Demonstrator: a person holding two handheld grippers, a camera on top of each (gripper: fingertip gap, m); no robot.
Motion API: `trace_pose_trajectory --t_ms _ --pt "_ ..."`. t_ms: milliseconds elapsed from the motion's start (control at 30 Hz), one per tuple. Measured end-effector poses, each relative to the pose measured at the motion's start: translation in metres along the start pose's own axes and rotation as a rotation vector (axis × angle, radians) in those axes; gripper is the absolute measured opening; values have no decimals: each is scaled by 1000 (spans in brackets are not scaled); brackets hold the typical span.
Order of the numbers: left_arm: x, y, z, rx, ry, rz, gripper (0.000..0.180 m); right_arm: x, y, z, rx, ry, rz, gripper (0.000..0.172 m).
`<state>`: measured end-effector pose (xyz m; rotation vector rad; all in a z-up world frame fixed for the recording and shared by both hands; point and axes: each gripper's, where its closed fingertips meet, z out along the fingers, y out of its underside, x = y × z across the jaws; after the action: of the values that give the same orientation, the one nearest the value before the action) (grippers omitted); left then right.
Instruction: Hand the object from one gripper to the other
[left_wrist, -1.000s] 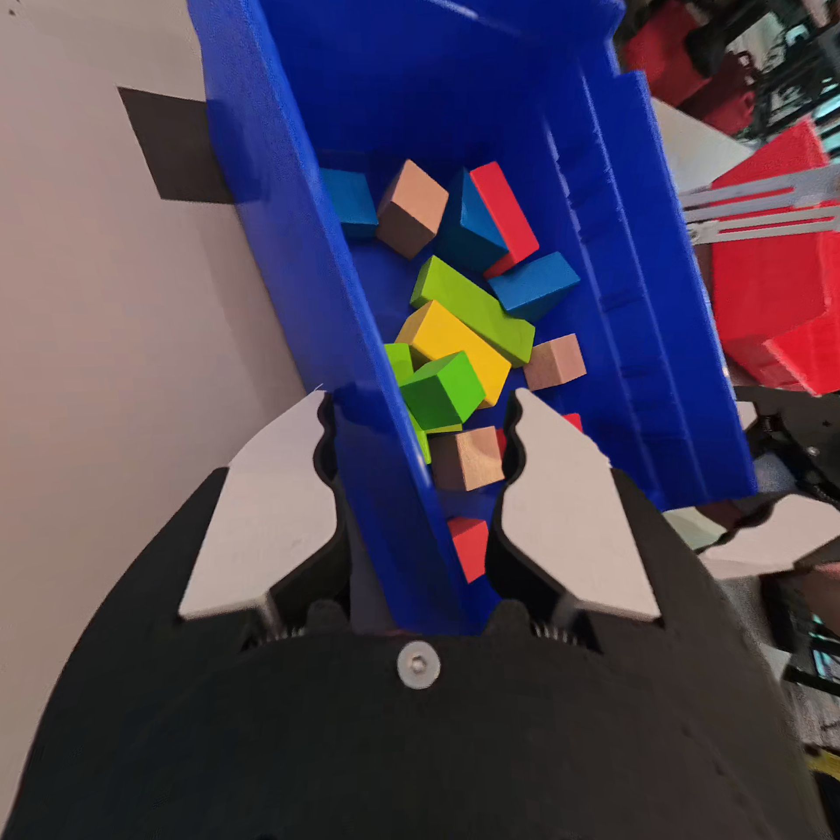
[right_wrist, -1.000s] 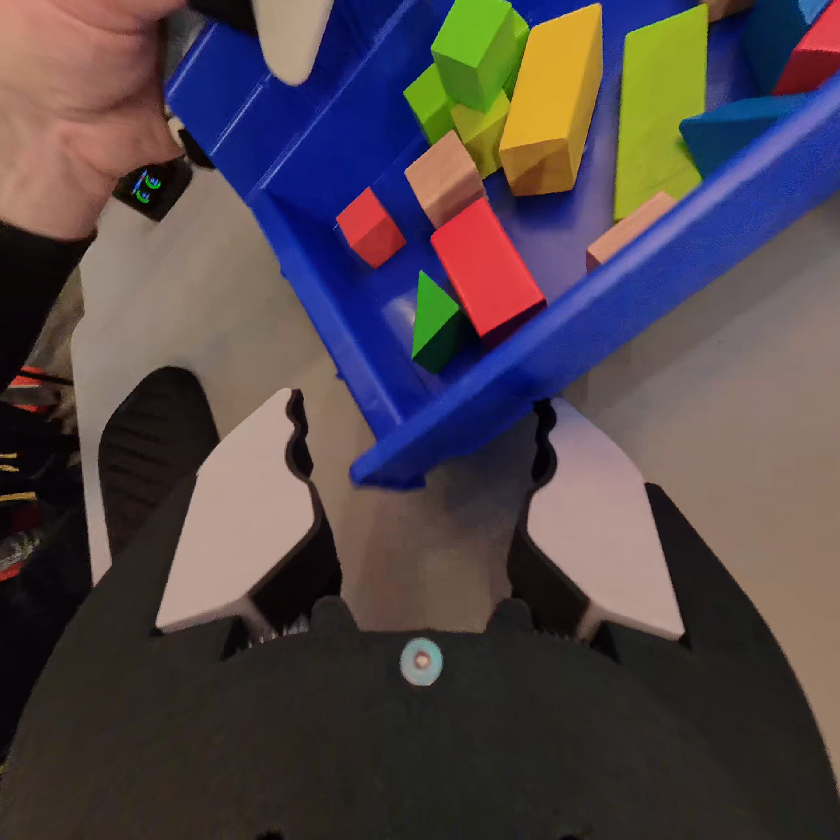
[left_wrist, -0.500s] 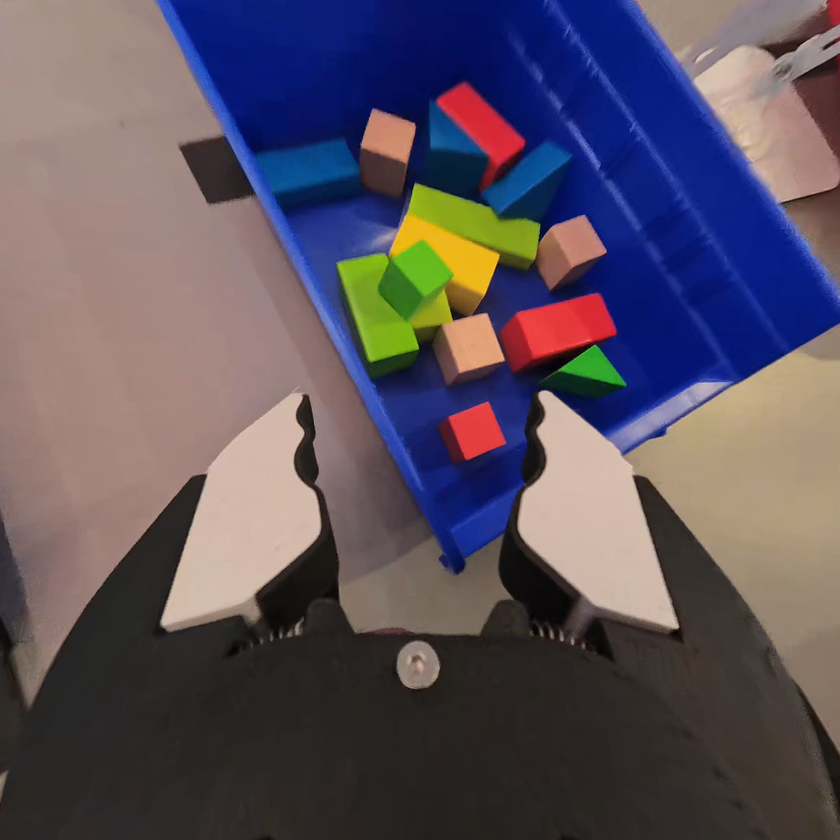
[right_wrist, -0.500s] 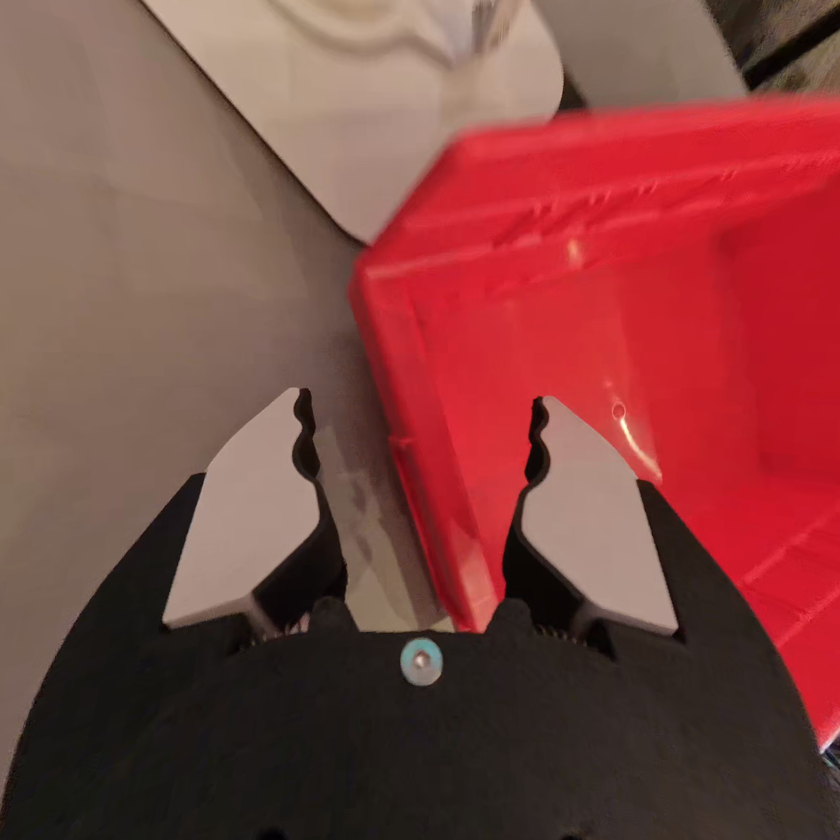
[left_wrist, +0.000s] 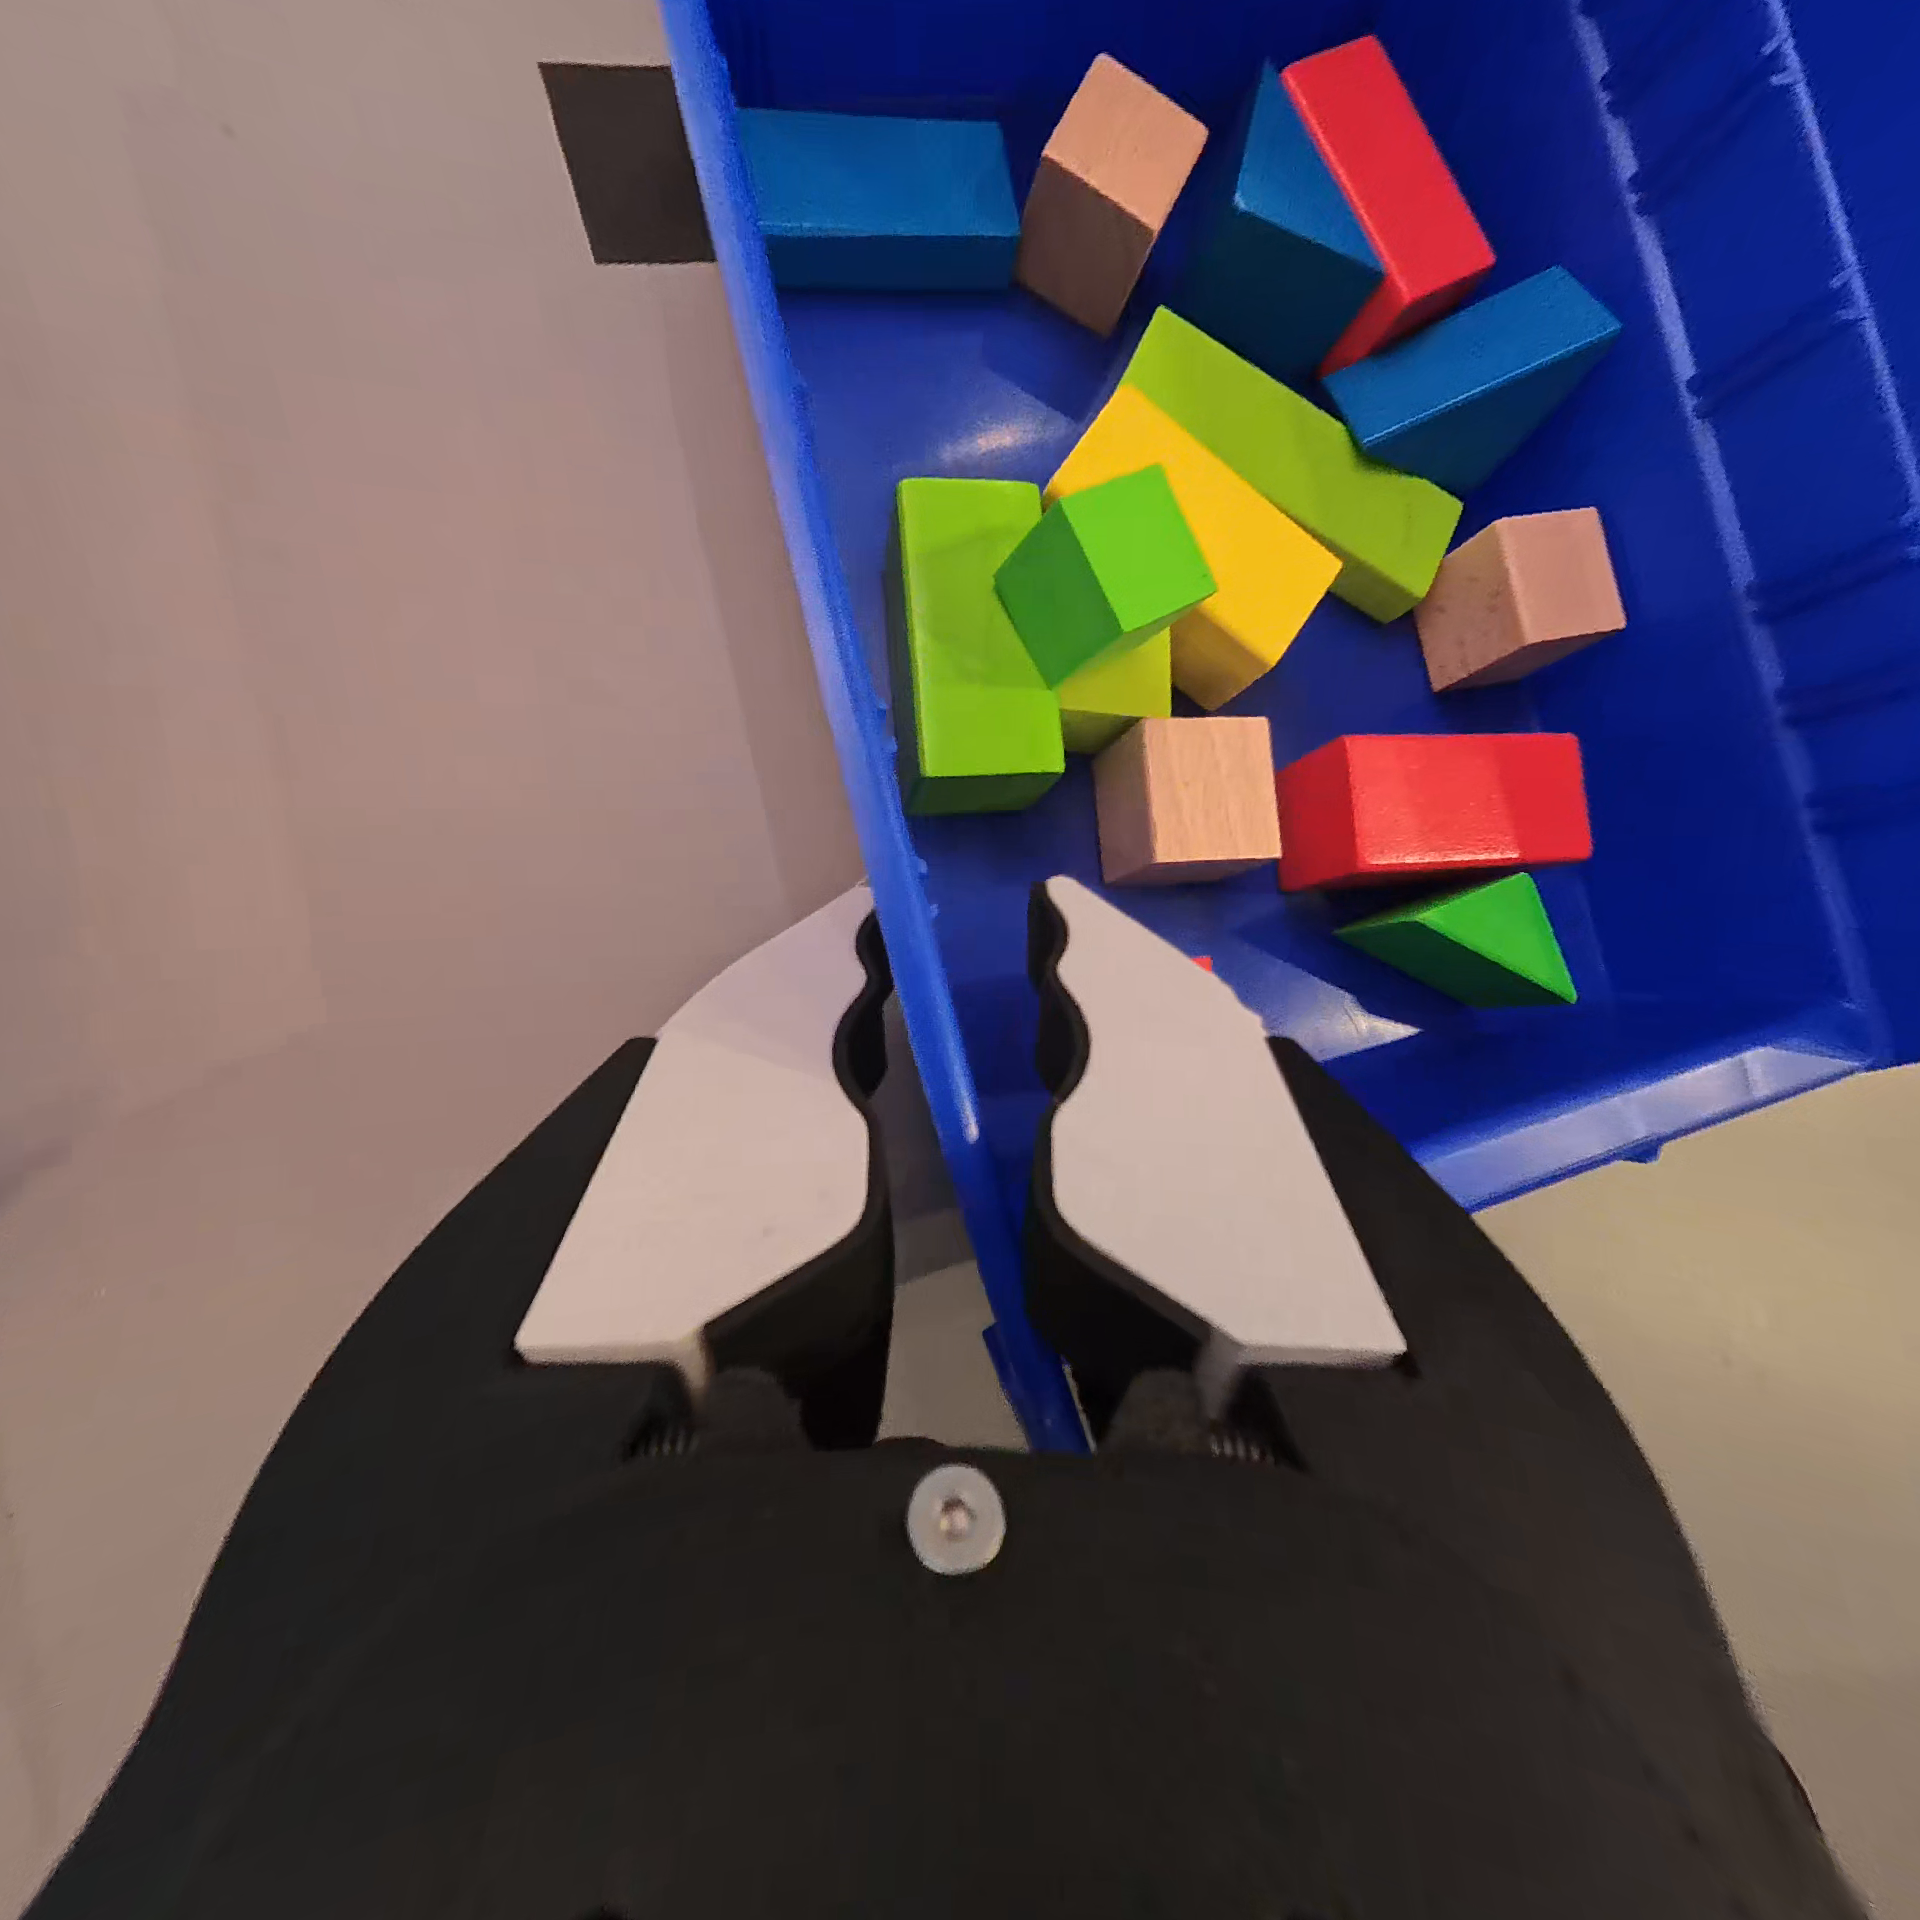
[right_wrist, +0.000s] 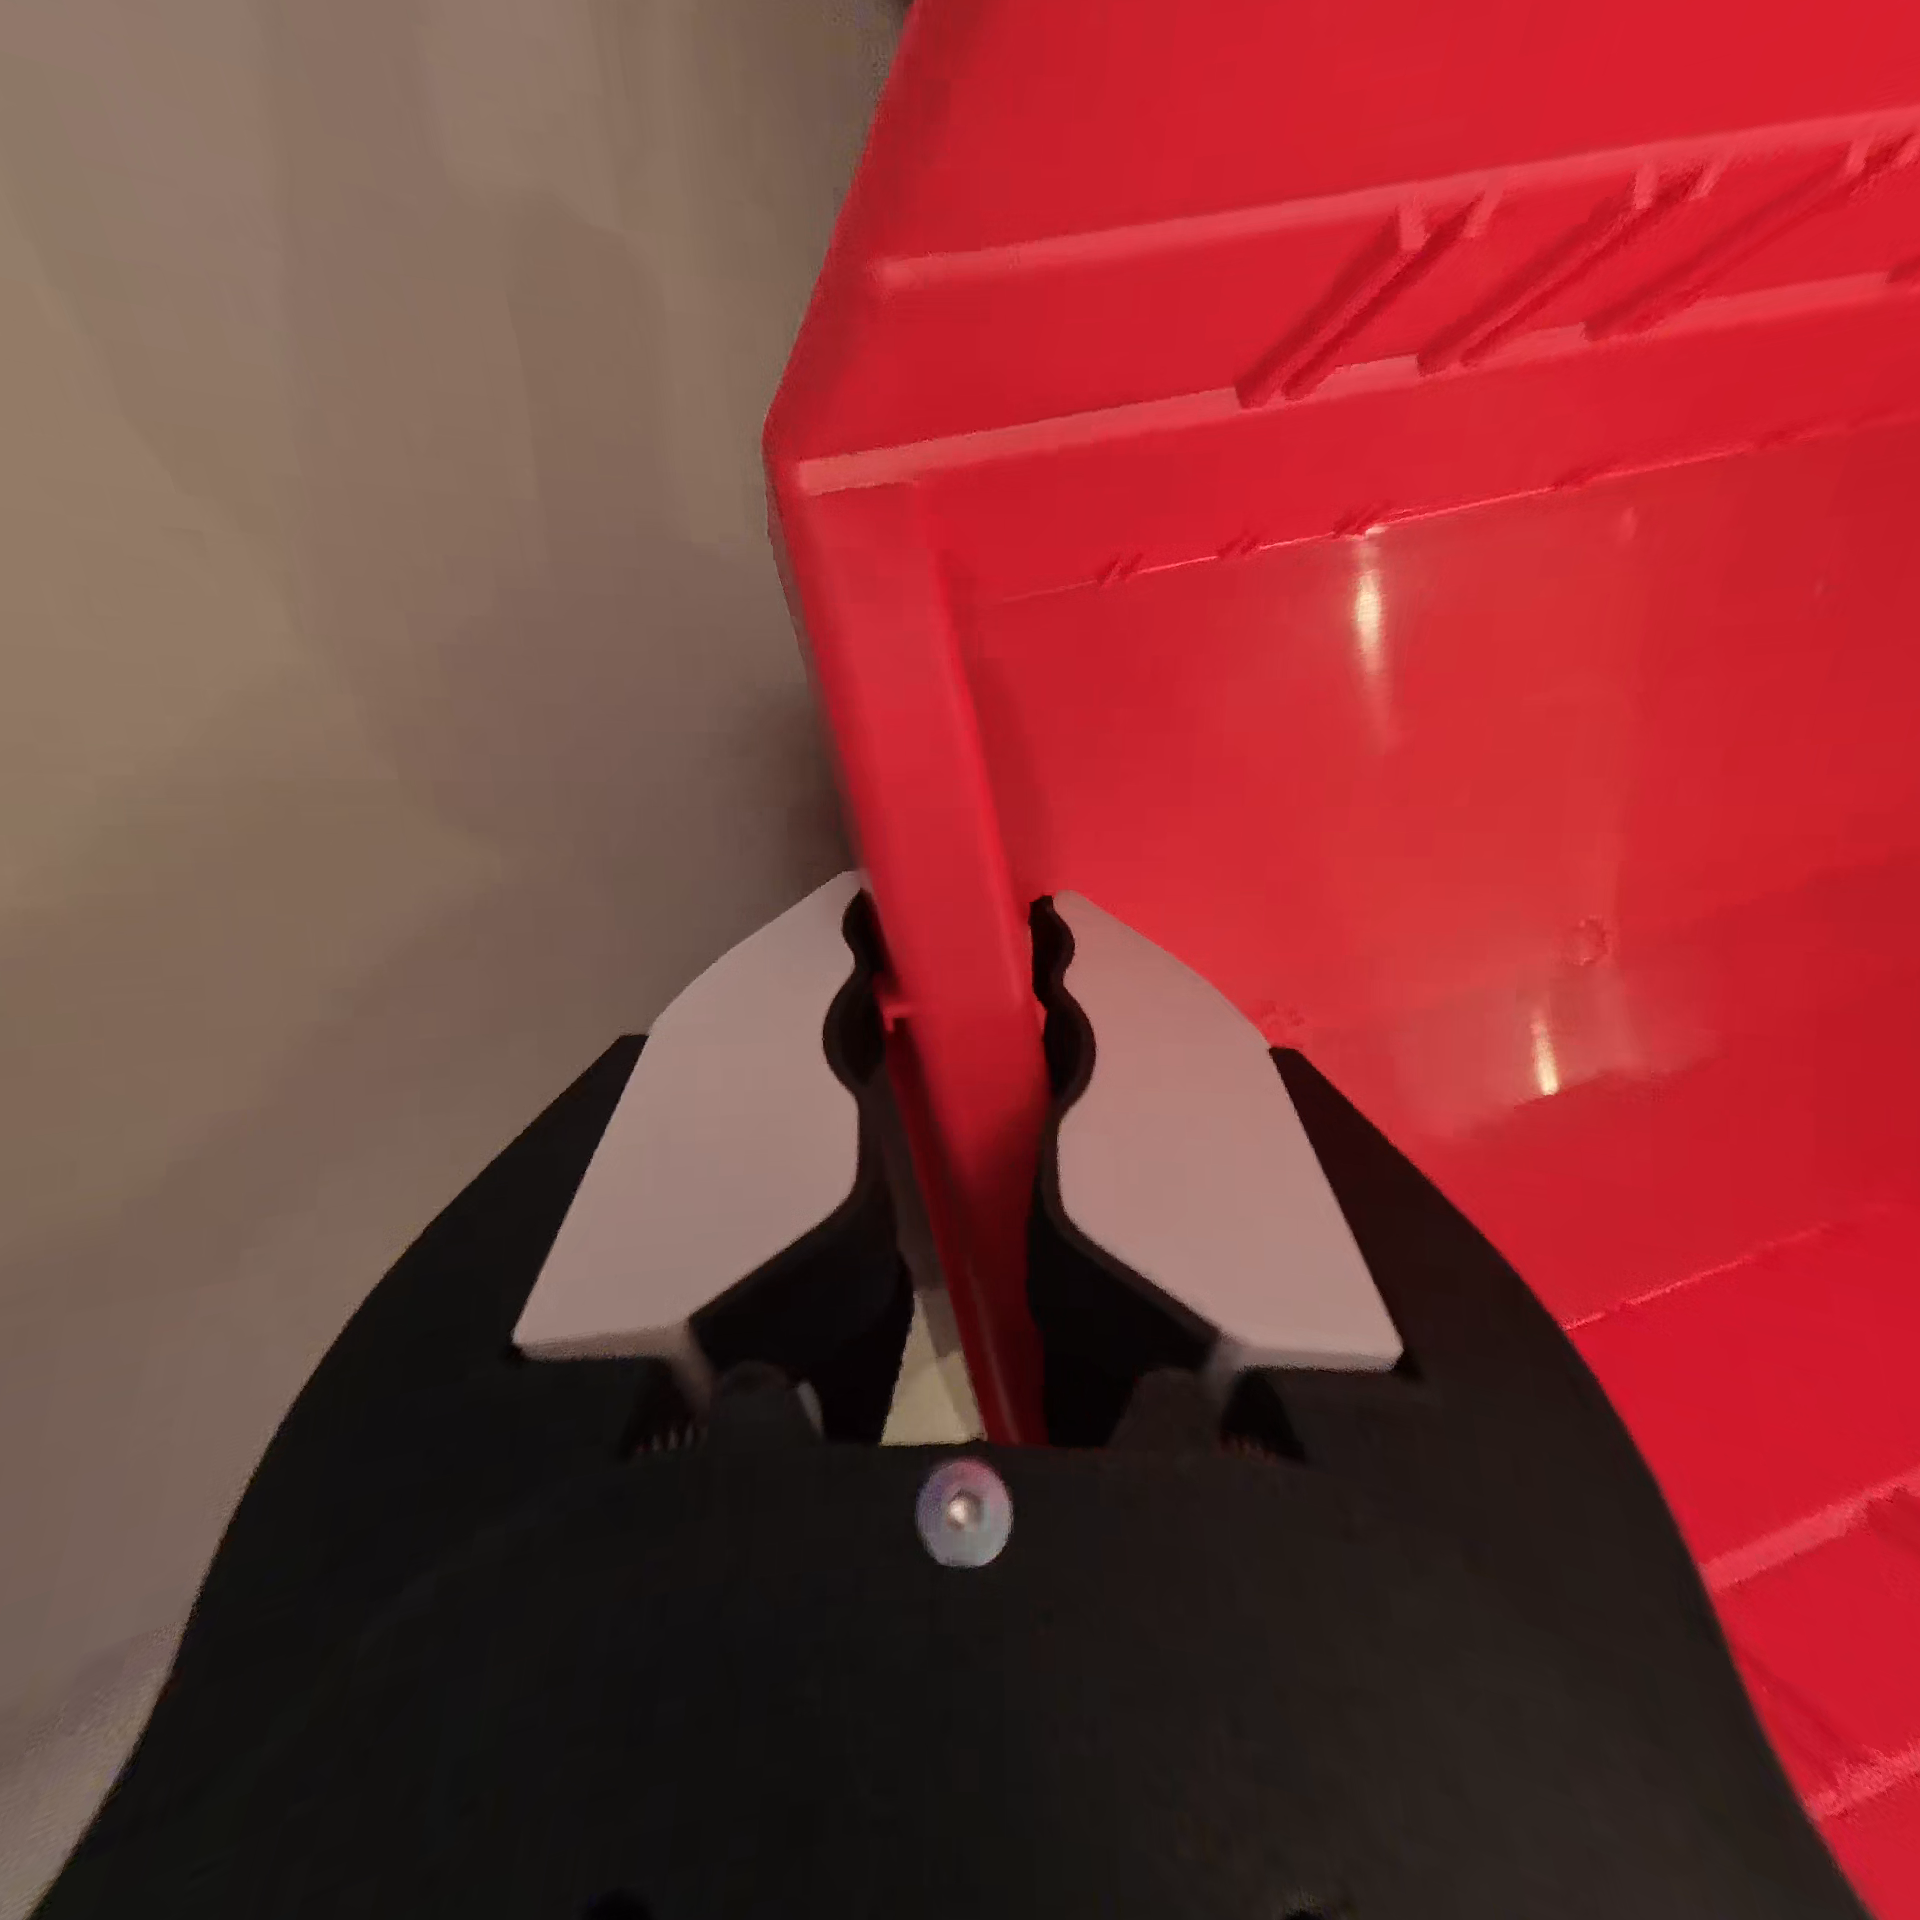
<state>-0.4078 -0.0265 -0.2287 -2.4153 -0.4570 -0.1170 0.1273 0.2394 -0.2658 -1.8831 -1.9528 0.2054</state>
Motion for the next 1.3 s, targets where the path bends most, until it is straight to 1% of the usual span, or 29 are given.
trace_pose_trajectory --t_ms 100,267,367,467,533,567,600,667,700,767,833,900,1000,1067,1100,1133,1200,1300 --pt "-2 -2 1 8 -14 -12 24 -3 27 -12 1 -66 -63 26" --pt "-9 -6 3 -6 -58 30 20 10 75 -30 -42 -127 -158 25" --pt "-13 -10 5 -1 -40 11 20 21 97 -37 -45 -146 -205 25" --pt "-14 -11 5 -13 -56 70 20 28 111 -42 -68 -161 -191 26" --pt "-10 -10 6 -13 -9 38 26 25 111 -49 -62 -167 -139 39" --pt "-7 -11 5 -3 24 21 30 24 106 -55 -32 -145 -121 46" --pt "-8 -12 2 20 32 6 39 23 101 -64 -6 -112 -105 50" --pt "-13 -16 -13 79 12 -6 55 20 84 -85 47 -17 -95 57" --pt "-14 -19 -23 109 -3 2 59 15 72 -97 73 26 -111 62" --pt "-10 -28 -43 163 -12 37 63 -3 40 -117 139 74 -154 62" --pt "2 -36 -56 183 -24 100 63 -26 -1 -127 232 56 -179 63" --pt "24 -44 -57 168 -4 205 63 -48 -44 -128 342 -1 -184 65" --pt "53 -54 -40 92 -8 415 69 -80 -97 -107 431 -92 -224 64" --pt "55 -57 -21 -15 -71 561 72 -102 -123 -92 471 -153 -269 63" --pt "55 -60 -12 -58 -89 619 71 -111 -133 -85 480 -179 -286 62" --pt "56 -62 -3 -98 -86 662 70 -119 -139 -78 473 -199 -303 63" --pt "50 -67 11 -170 -110 732 61 -130 -147 -66 460 -218 -332 63" --pt "30 -64 21 -314 -149 824 65 -140 -150 -61 472 -257 -337 59"
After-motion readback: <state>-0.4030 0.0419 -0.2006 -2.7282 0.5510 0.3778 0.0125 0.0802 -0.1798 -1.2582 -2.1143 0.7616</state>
